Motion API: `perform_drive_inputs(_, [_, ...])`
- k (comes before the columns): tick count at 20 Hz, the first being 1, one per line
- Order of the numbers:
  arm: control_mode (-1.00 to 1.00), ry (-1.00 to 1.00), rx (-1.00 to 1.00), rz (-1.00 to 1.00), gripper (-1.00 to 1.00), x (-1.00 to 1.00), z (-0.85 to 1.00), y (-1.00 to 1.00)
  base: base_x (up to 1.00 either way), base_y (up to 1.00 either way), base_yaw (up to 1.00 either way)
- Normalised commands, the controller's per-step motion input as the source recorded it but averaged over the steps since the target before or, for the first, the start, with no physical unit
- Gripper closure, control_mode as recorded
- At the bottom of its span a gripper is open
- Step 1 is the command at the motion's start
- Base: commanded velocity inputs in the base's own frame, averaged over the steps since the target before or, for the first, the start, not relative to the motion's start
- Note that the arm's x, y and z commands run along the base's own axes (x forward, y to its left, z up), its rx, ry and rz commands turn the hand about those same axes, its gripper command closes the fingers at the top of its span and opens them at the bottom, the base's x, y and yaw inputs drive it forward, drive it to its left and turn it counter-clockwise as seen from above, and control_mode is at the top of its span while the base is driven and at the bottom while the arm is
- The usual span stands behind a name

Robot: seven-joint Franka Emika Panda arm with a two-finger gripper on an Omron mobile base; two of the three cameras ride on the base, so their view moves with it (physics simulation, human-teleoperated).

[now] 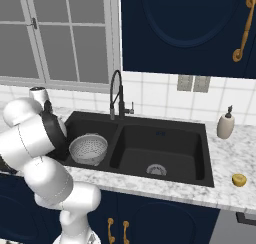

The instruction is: Put the colander in the sink, put the kiwi, tangerine, orange in the colander, and turn on the sink faucet and pour water over the colander.

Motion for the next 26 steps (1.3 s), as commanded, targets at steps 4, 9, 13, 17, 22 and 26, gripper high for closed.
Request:
perform_drive_inputs(4, [-1.0,0.0,0.03,0.1,-1.0,0.01,0.0,0.69,0.0,0.0,0.0])
perform_drive_inputs(9, [-1.0,0.0,0.06,0.07,-1.0,0.03,0.0,0.84,0.0,0.0,0.0])
perform_drive_inputs(13, [-1.0,0.0,0.06,0.06,-1.0,0.13,0.0,0.73,0.0,0.0,0.0])
perform_drive_inputs(17, [-1.0,0.0,0.0,0.02,-1.0,0.02,-0.02,0.55,0.0,0.0,0.0])
perform_drive_inputs(22, [-1.0,0.0,0.0,0.0,-1.0,0.0,-0.01,0.29,0.0,0.0,0.0])
perform_drive_inputs(26, [-1.0,0.0,0.0,0.0,-1.0,0.11,-0.01,0.3,0.0,0.0,0.0])
